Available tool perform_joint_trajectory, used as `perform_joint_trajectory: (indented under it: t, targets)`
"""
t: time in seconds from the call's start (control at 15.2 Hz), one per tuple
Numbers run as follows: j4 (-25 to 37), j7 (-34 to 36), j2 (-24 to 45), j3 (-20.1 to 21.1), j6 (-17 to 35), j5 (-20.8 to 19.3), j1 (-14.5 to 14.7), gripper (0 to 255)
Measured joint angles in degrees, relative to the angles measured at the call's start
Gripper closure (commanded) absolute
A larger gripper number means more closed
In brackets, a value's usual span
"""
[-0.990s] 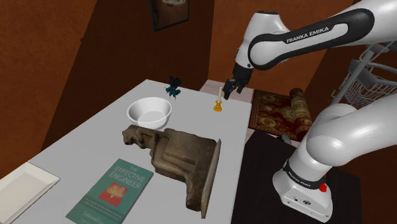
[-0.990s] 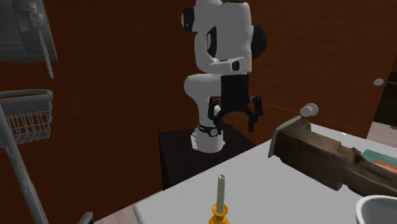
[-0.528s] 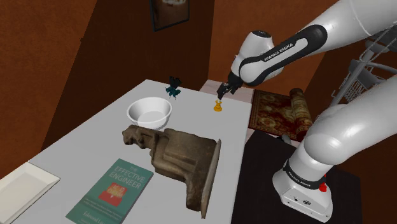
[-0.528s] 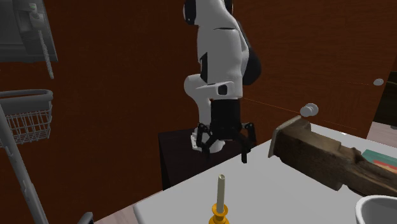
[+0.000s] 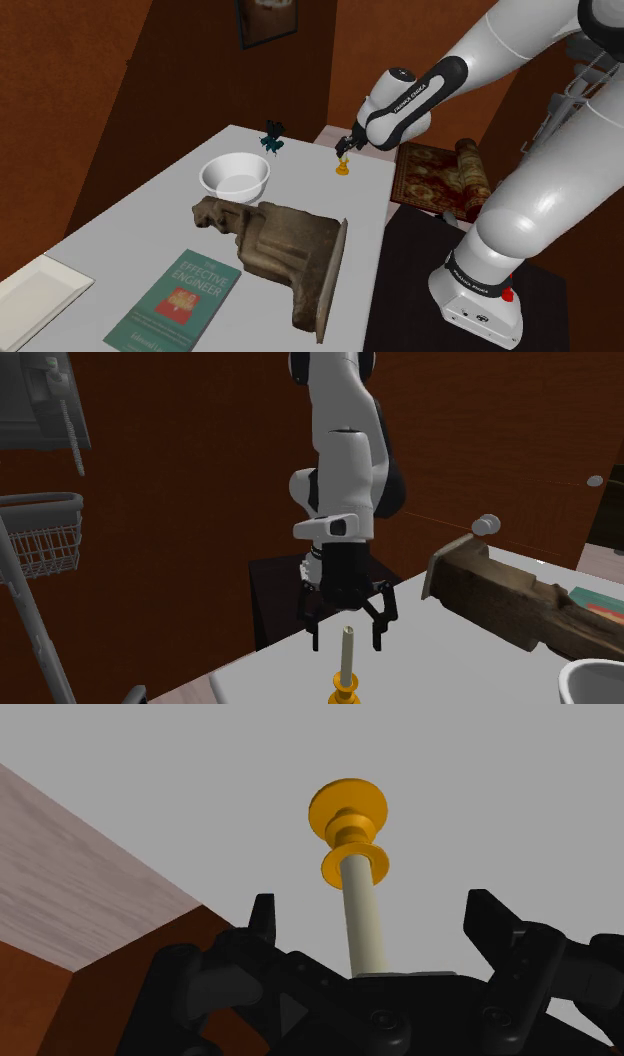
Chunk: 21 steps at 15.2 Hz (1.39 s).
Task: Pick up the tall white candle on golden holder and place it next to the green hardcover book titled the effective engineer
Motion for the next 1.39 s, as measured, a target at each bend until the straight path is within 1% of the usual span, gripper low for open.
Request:
perform_joint_trajectory:
  t: [0.26,0.59,0.66,1.39]
  targets:
    - [1.24,-1.35,4.08,-0.87,2.90,1.69,1.02,0]
    - [1.36,-1.42,4.53,-0.89,3.24,1.84,1.12,0]
    - [1.36,-1.42,4.53,-0.89,3.24,1.84,1.12,255]
    - [1.44,-1.19,4.10,-0.79,2.77,1.58,0.99,255]
